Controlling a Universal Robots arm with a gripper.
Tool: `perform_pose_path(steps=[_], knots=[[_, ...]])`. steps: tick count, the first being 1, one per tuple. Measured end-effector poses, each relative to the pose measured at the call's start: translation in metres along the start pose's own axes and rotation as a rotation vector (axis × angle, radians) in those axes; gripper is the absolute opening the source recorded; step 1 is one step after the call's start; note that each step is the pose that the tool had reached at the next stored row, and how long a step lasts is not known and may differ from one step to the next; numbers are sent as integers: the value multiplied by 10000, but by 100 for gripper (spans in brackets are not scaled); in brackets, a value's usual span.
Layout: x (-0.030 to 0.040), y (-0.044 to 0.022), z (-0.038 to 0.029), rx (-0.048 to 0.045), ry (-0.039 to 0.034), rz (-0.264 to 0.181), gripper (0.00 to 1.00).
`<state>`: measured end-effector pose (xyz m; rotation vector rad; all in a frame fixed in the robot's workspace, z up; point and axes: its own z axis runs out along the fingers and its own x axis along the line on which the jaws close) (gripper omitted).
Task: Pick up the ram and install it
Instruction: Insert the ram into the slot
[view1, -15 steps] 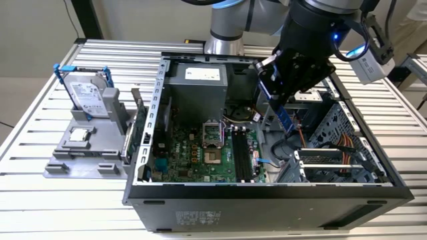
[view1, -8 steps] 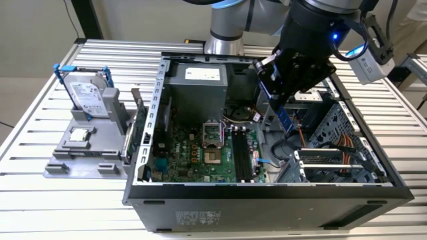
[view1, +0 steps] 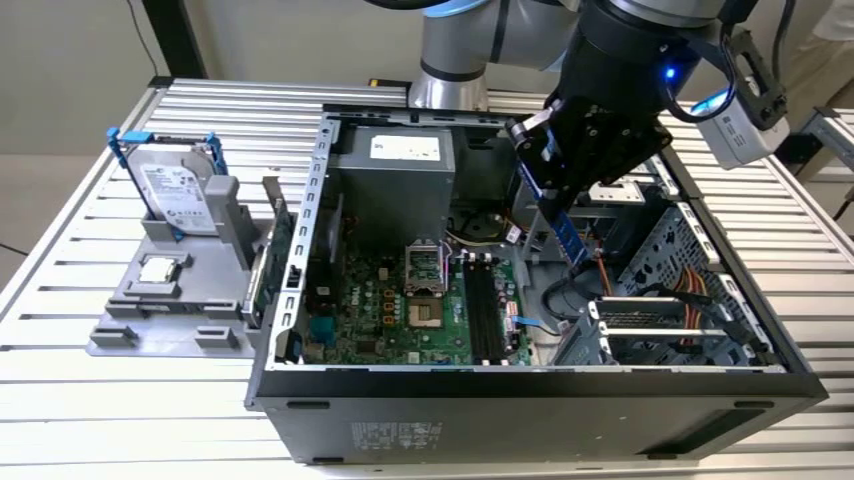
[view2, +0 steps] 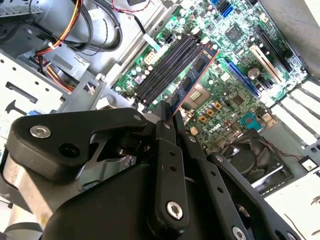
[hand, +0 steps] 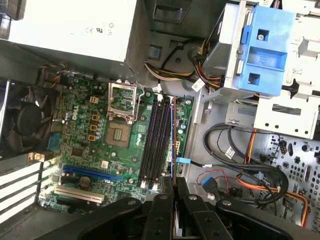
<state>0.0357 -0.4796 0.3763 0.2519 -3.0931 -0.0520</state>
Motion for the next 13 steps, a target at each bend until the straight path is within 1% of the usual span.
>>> perform_pose_path(steps=[4, 13], knots=[[0, 0, 0, -3, -3, 69, 0], [0, 0, 1, -23, -24, 647, 0]])
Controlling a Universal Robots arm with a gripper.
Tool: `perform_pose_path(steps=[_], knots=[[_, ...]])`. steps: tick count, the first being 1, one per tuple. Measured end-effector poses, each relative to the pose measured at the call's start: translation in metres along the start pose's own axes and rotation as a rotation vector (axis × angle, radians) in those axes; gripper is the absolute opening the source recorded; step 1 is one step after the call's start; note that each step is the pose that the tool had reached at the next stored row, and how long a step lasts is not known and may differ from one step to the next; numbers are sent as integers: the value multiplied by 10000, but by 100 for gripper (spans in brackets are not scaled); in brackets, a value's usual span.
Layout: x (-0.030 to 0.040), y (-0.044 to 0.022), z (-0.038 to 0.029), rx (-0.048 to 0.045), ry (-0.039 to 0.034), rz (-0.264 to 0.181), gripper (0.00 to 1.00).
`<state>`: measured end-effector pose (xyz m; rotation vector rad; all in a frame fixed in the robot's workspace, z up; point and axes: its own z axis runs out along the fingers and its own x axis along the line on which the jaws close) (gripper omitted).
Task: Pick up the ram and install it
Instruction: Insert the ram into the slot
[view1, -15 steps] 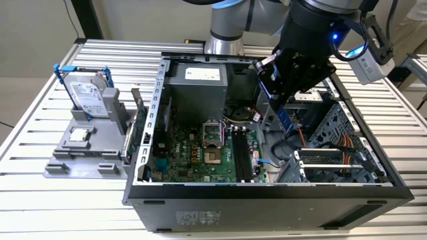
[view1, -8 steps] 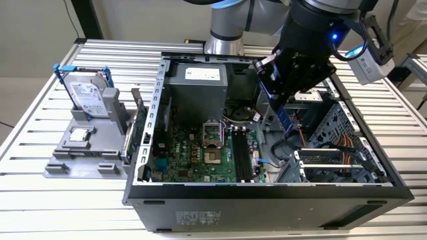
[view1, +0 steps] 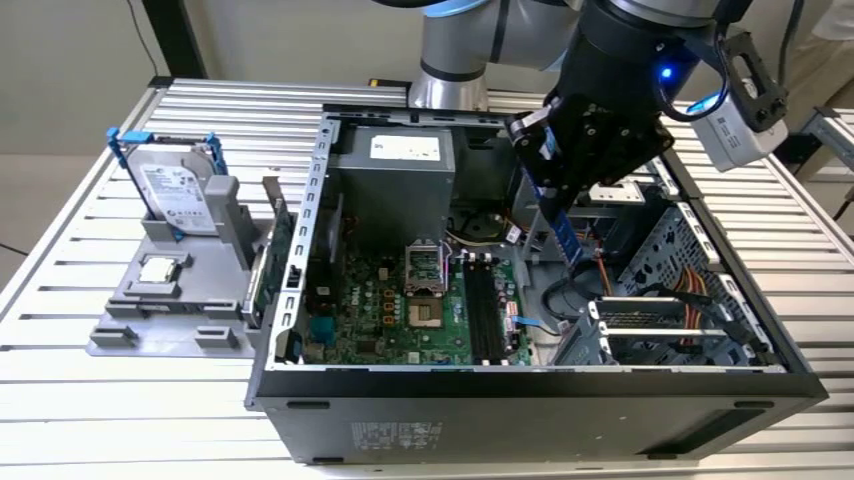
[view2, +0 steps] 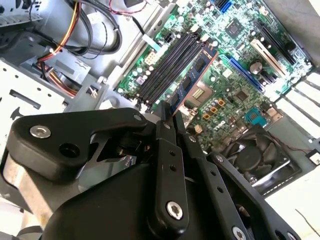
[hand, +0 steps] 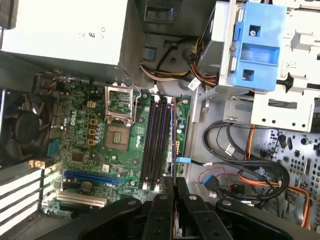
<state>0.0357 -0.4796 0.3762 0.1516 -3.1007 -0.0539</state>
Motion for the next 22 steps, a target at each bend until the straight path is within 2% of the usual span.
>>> perform_pose_path(steps=[9, 22], knots=[[0, 0, 1, -26, -27, 738, 0], [-1, 8, 11, -26, -36, 775, 0]])
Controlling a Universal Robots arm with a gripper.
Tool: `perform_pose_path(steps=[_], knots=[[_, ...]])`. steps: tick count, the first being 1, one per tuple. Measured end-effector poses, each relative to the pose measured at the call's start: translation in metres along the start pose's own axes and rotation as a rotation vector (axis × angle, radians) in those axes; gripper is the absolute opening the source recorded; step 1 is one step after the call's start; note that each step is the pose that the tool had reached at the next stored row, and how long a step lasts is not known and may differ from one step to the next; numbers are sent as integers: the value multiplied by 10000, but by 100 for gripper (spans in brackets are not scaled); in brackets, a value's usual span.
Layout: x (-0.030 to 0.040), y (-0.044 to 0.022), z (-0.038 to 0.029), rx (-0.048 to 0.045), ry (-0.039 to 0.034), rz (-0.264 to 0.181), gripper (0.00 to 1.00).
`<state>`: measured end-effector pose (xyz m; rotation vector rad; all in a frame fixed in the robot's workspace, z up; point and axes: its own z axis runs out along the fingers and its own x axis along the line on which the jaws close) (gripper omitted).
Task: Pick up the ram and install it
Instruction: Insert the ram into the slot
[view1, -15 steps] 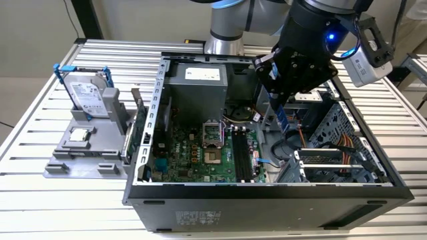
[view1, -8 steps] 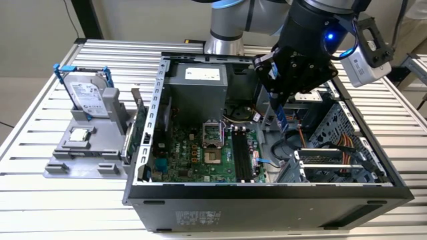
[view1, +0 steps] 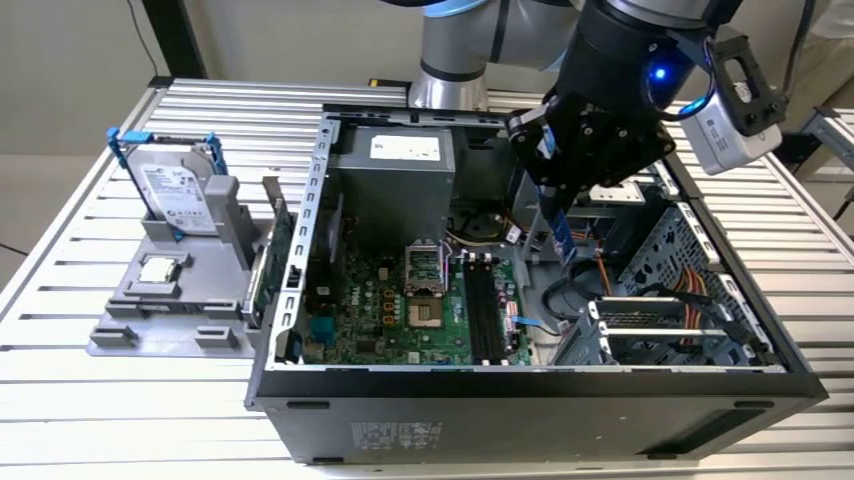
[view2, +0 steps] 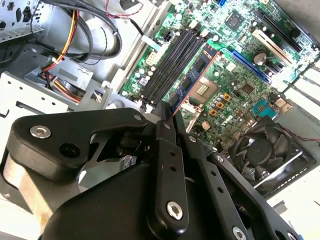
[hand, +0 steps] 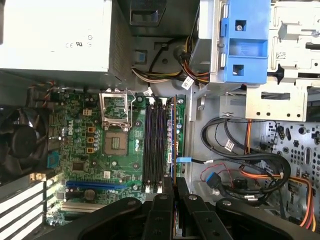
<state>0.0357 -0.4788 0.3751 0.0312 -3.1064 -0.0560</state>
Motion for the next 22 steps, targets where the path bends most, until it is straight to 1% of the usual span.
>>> perform_pose_path(steps=[22], knots=[[-3, -3, 83, 0, -1, 0, 0]])
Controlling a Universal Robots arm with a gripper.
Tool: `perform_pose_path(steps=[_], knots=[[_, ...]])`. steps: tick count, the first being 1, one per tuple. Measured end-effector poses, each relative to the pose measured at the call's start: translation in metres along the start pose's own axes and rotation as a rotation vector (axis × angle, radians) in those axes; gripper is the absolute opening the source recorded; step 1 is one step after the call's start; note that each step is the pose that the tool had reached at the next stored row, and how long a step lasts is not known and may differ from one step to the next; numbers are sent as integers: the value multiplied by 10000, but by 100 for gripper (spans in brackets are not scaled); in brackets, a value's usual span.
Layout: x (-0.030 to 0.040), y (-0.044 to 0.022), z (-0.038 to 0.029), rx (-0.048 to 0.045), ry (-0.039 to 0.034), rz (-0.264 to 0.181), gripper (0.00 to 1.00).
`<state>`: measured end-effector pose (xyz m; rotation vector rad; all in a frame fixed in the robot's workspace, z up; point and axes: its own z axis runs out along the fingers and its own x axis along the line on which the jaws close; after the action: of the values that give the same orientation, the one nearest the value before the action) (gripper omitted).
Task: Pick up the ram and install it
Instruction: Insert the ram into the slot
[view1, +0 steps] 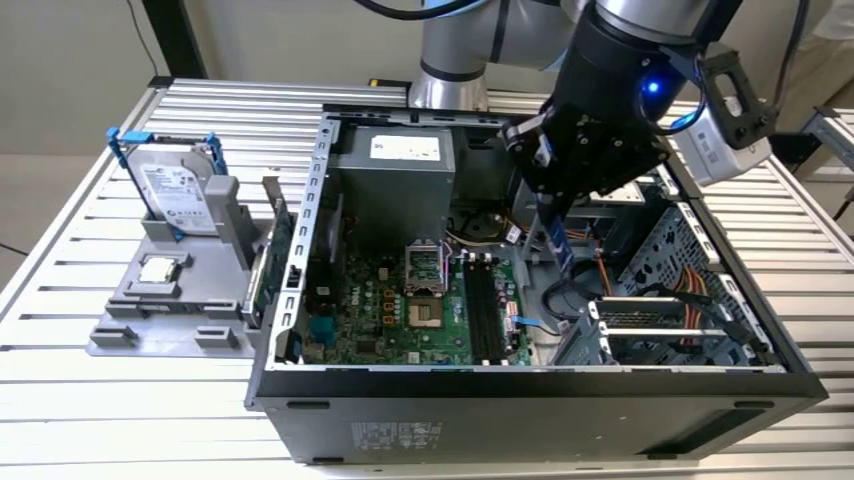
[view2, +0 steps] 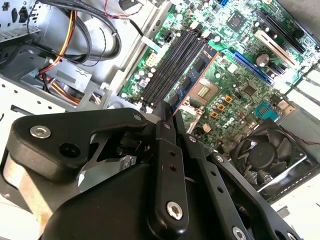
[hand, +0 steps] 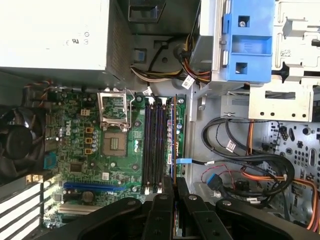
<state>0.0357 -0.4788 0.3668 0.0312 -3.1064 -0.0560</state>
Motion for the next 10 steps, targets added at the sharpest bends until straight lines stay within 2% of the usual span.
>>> perform_pose_path(steps=[10], knots=[[-1, 1, 29, 0, 0, 0, 0]])
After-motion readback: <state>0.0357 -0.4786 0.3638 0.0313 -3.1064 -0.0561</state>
